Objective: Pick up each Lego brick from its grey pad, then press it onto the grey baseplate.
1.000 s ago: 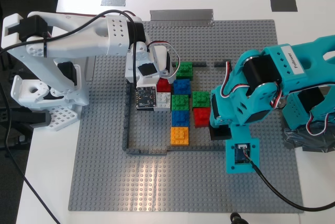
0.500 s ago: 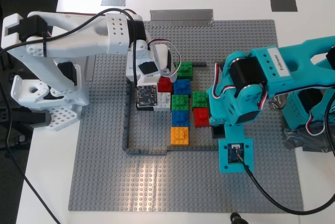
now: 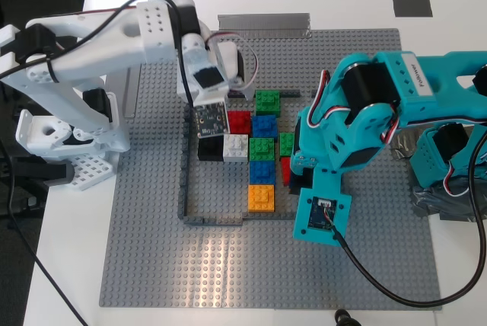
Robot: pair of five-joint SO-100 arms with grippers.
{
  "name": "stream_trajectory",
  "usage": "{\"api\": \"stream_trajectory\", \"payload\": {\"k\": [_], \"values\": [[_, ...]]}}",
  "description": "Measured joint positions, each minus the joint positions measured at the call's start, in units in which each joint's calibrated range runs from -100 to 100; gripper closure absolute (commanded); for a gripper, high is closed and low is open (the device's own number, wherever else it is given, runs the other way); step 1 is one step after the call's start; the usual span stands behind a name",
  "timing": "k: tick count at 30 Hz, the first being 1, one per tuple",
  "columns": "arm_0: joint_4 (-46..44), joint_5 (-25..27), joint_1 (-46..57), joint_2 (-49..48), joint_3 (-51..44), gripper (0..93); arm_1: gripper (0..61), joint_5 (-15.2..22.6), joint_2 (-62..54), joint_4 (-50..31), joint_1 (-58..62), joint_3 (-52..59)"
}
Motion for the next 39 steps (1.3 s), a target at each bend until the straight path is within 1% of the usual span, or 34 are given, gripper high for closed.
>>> {"api": "stream_trajectory", "payload": {"k": [2,5,9,13,19,24,28,33,39], "values": [[0.0,-0.6,0.1,0.1,0.9,92.7,58.1,0.3,-1.5,1.5,-1.5,-0.9],[0.1,-1.5,0.1,0.1,2.0,92.7,61.1,0.9,-4.4,5.0,-5.1,-1.5],[-0.1,-1.8,0.2,0.1,5.1,92.7,61.2,2.0,-6.9,9.0,-9.7,-1.6],[-2.3,-1.8,2.1,0.1,8.7,92.7,61.2,2.9,-8.9,11.9,-11.8,-1.6],[-5.4,0.2,5.6,-0.7,15.7,92.7,61.2,4.8,-13.2,13.1,-14.6,-1.6],[-10.0,2.6,8.0,-8.9,26.2,92.7,61.2,5.6,-17.2,15.0,-18.2,-1.6],[-10.9,3.1,7.9,-14.9,32.7,92.7,61.2,6.6,-20.2,16.4,-19.0,-1.6],[-10.9,3.2,8.0,-17.2,35.4,92.7,61.2,8.3,-22.5,16.5,-21.1,-1.5],[-11.1,4.3,6.5,-17.3,37.9,92.7,61.2,8.6,-22.7,14.1,-24.2,2.6]]}}
